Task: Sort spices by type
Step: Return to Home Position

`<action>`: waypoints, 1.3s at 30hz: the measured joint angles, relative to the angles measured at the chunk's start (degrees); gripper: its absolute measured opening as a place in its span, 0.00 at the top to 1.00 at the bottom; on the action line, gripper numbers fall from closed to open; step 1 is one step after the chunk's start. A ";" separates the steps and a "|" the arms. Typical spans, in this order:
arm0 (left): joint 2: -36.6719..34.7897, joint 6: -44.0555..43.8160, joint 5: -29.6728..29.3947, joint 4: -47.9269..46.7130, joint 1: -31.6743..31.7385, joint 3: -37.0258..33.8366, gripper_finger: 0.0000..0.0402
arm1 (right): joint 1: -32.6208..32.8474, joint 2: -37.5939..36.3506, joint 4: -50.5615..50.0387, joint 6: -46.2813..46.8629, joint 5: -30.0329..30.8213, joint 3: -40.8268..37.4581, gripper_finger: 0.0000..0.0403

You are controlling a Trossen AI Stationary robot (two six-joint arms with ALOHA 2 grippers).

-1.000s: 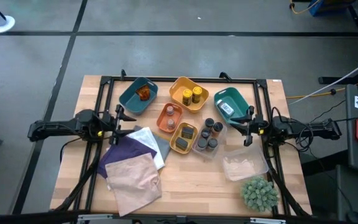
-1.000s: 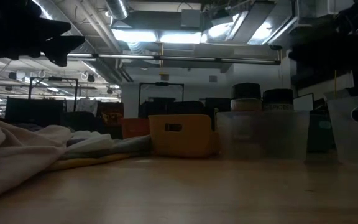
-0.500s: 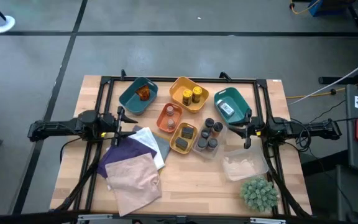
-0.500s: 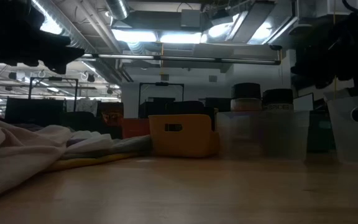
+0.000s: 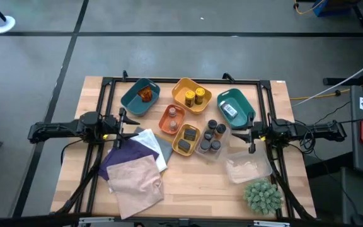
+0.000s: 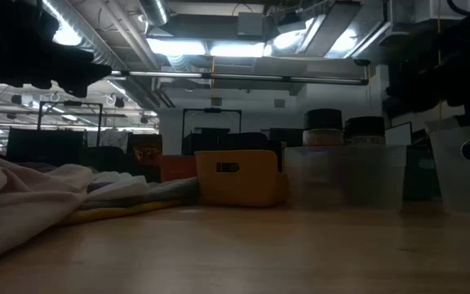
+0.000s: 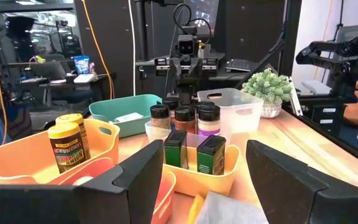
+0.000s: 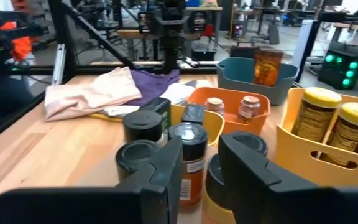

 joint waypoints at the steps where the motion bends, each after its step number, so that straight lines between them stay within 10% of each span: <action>1: 0.01 0.01 -0.03 -0.04 0.00 0.00 0.45 | 0.00 0.00 0.00 -0.17 0.13 -0.02 0.74; 39: 0.00 0.01 -0.04 -0.16 0.00 0.00 0.45 | 0.00 0.28 0.81 -4.61 0.48 -0.26 0.74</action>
